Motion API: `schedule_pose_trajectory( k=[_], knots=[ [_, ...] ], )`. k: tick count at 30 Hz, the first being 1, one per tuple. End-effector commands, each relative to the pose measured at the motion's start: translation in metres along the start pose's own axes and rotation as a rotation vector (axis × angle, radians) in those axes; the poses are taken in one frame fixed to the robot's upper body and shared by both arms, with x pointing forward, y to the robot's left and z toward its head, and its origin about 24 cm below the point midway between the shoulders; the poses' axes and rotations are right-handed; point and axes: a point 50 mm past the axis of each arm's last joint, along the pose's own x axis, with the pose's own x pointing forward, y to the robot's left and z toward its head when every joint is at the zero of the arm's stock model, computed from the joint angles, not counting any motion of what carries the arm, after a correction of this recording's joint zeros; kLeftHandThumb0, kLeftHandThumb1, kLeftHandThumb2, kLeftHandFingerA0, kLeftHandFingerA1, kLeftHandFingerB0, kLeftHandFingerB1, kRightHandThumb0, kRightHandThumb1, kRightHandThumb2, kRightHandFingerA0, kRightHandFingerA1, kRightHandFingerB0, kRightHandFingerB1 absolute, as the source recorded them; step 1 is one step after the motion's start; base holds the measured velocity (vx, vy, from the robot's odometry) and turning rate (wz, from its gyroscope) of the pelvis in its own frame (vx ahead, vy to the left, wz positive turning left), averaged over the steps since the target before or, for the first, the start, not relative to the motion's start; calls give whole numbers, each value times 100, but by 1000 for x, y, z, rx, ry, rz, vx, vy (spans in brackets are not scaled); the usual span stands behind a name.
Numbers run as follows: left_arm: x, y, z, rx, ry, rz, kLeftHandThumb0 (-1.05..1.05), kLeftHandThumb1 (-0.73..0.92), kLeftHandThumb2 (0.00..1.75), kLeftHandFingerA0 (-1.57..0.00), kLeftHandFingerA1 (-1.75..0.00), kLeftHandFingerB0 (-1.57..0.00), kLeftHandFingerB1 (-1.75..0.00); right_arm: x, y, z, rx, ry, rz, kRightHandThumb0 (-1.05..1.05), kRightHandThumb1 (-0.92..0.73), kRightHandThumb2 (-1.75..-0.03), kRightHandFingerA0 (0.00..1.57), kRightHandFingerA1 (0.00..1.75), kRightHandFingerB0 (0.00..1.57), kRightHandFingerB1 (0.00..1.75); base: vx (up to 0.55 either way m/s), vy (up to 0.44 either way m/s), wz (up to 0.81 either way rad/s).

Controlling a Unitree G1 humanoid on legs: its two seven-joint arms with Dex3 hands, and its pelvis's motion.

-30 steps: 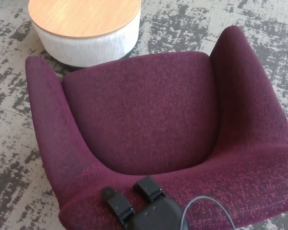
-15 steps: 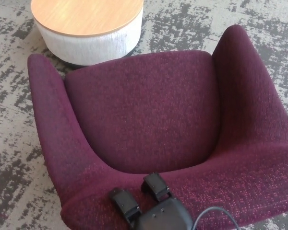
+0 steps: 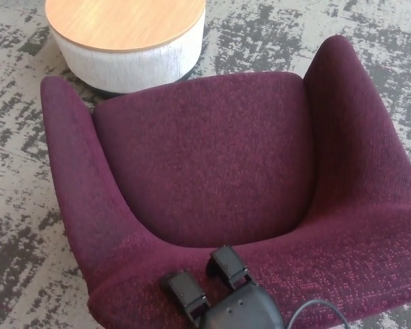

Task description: The robot walks towards a chair and uses its right hand to push it from the side in an anticlockwise direction to rotate it

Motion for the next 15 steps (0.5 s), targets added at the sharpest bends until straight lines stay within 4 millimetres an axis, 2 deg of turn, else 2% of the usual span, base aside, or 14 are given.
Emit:
schedule_pose_trajectory(
  k=[1, 2, 4, 7, 8, 9, 10, 11, 12, 13, 14, 15],
  knots=[
    [1, -28, 111, -61, -440, -118, -63, 70, 61, -47, -56, -28, -34, -9, 2, -59, -122, 129, 64, 1, -50, -94, 103, 171, 94, 117, 0, 0, 0],
    [1, -27, 111, -63, -445, -124, -62, 70, 61, -45, -55, -27, -34, -9, -1, -67, -152, 128, 56, -17, -46, -92, 105, 174, 98, 118, 0, 0, 0],
    [1, -27, 111, -63, -447, -126, -62, 70, 61, -45, -55, -27, -34, -9, -2, -70, -163, 125, 52, -17, -46, -92, 105, 174, 98, 118, 0, 0, 0],
    [1, -27, 110, -55, -449, -121, -64, 70, 61, -46, -55, -28, -34, -7, -10, -89, -196, 168, 87, -26, -60, -74, 102, 172, 96, 121, 0, 0, 0],
    [1, -27, 110, -54, -450, -119, -64, 70, 61, -46, -55, -28, -34, -7, -11, -92, -195, 172, 86, -26, -60, -74, 102, 172, 96, 121, 0, 0, 0],
    [1, -28, 111, -59, -451, -120, -63, 70, 61, -48, -55, -27, -34, -7, -13, -96, -244, 166, 92, -31, -56, -71, 104, 167, 101, 110, 0, 0, 0],
    [1, -28, 111, -67, -451, -120, -63, 70, 61, -48, -55, -27, -34, -6, -14, -101, -306, 160, 99, -31, -56, -71, 104, 167, 101, 110, 0, 0, 0],
    [0, -28, 111, -93, -457, -137, -69, 54, 89, -41, -63, -17, -47, -6, -16, -107, -285, 161, 104, -26, -55, -73, 103, 167, 101, 107, 0, 0, 0],
    [0, -28, 111, -92, -458, -141, -65, 69, 61, -46, -56, -23, -35, -7, -17, -110, -267, 165, 102, -22, -51, -87, 103, 167, 101, 105, 0, 0, 0],
    [0, -28, 111, -99, -456, -140, -70, 53, 89, -43, -63, -16, -46, -8, -18, -114, -254, 168, 89, -21, -51, -89, 104, 168, 102, 108, -43, 4, 7],
    [0, -28, 111, -125, -455, -147, -70, 53, 89, -43, -63, -16, -46, -8, -19, -116, -239, 168, 74, -21, -51, -89, 104, 168, 102, 108, -49, 9, 8],
    [0, -28, 111, -105, -452, -140, -67, 68, 61, -46, -54, -22, -33, -9, -21, -119, -245, 174, 87, -22, -53, -91, 104, 168, 100, 104, -42, 3, 11]
  ],
)
